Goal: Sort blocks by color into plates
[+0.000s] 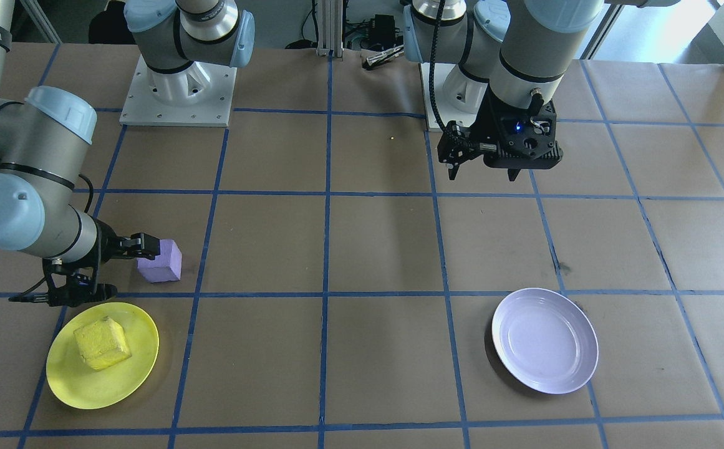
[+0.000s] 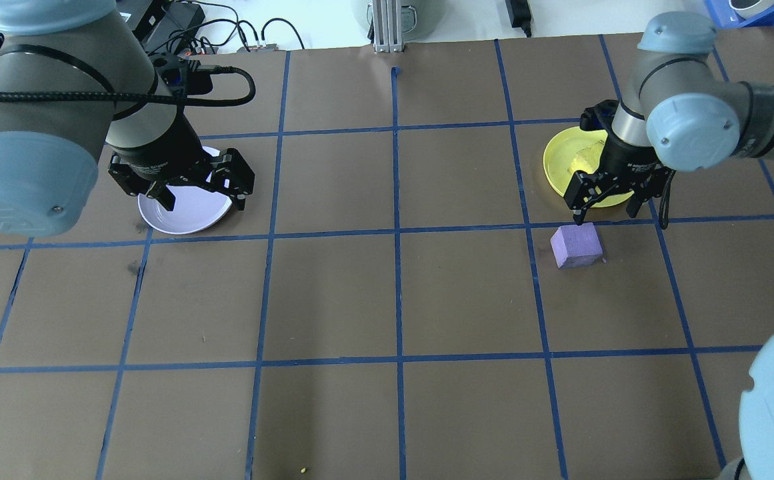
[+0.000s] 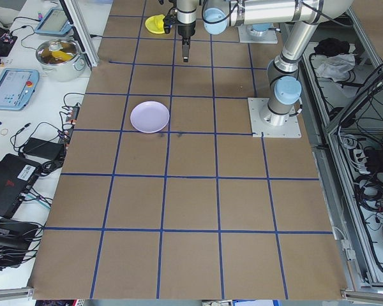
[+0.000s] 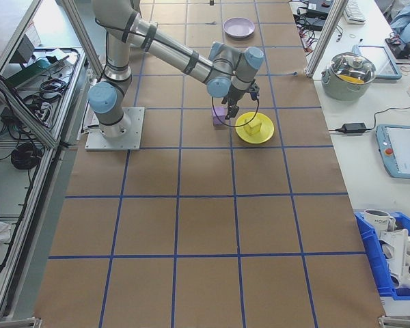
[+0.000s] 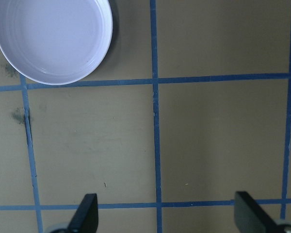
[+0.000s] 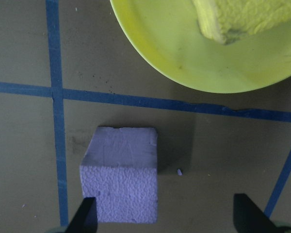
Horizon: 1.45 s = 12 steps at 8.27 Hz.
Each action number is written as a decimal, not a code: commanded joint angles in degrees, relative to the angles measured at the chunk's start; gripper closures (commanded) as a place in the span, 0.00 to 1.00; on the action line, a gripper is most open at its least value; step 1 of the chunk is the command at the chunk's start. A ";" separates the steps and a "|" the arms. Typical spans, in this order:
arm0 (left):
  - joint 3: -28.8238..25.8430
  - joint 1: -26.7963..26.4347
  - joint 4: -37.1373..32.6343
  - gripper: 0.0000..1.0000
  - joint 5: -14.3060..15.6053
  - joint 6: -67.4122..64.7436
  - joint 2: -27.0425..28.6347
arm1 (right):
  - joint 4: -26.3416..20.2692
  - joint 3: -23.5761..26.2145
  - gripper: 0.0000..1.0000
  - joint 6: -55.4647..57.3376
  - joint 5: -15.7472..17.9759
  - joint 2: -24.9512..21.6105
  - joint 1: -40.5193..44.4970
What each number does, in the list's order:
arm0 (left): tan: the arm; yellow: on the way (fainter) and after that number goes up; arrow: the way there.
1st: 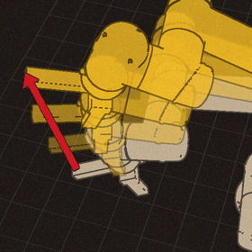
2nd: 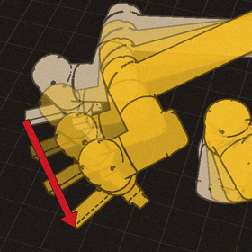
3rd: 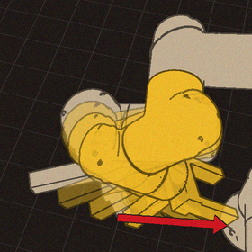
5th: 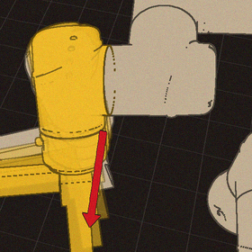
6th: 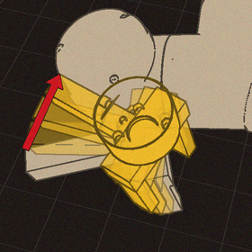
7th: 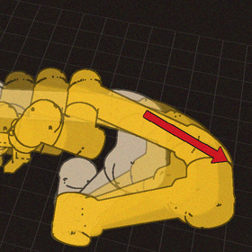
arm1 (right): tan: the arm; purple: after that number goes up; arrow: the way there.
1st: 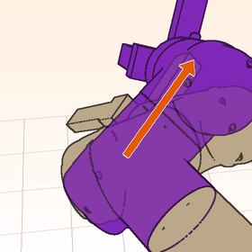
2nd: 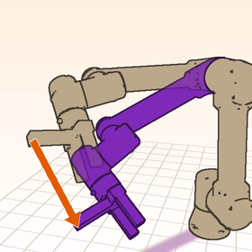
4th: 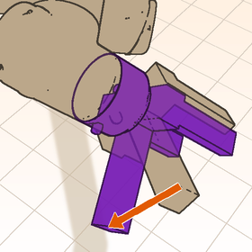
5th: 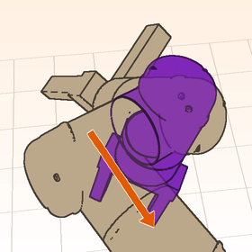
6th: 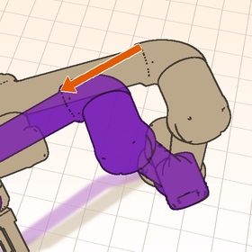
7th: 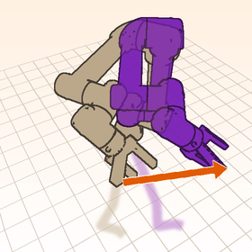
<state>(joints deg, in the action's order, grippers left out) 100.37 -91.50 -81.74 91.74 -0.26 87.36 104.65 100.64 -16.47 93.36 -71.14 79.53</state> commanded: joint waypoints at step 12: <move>-0.09 0.00 0.26 0.00 -0.15 0.00 0.01 | 8.10 8.23 0.00 3.38 0.07 0.38 3.08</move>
<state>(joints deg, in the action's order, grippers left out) 100.30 -91.44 -81.57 91.64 -0.26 87.38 111.43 104.93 -13.07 93.54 -71.14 82.20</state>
